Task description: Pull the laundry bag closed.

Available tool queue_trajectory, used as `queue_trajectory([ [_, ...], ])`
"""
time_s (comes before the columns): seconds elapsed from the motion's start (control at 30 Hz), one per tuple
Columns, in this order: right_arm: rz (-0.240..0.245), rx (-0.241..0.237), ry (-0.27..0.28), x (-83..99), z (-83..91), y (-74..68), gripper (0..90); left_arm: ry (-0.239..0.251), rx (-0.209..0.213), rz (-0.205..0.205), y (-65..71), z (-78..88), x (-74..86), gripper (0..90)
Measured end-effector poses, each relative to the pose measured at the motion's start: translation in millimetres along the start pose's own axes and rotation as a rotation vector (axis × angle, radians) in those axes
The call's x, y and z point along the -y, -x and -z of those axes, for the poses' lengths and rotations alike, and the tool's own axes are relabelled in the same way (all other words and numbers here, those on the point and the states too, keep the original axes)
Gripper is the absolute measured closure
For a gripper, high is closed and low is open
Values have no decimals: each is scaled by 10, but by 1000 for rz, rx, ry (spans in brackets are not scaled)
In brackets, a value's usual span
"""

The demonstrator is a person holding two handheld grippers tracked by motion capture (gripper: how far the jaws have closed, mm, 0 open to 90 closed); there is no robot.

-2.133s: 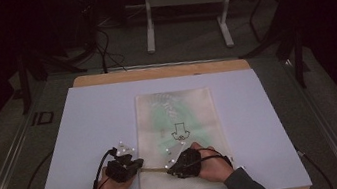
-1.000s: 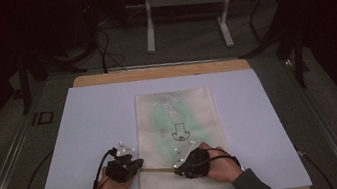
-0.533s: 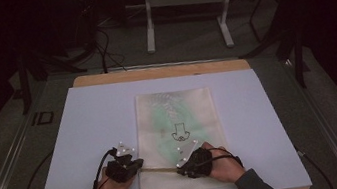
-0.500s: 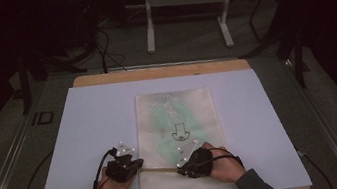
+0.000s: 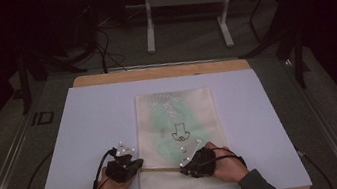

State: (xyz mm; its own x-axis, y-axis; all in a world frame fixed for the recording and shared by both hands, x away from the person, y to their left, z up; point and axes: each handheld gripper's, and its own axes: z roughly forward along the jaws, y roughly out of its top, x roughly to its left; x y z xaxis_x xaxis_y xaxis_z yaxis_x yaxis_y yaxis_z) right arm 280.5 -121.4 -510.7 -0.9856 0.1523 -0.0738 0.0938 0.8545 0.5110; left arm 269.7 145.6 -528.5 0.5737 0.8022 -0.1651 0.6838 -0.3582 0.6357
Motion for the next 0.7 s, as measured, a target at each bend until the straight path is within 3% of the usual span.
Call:
queue_trajectory([
  [0.7,-14,5,-3,79,57,16,822,4,5,2,-7,0,5,895],
])
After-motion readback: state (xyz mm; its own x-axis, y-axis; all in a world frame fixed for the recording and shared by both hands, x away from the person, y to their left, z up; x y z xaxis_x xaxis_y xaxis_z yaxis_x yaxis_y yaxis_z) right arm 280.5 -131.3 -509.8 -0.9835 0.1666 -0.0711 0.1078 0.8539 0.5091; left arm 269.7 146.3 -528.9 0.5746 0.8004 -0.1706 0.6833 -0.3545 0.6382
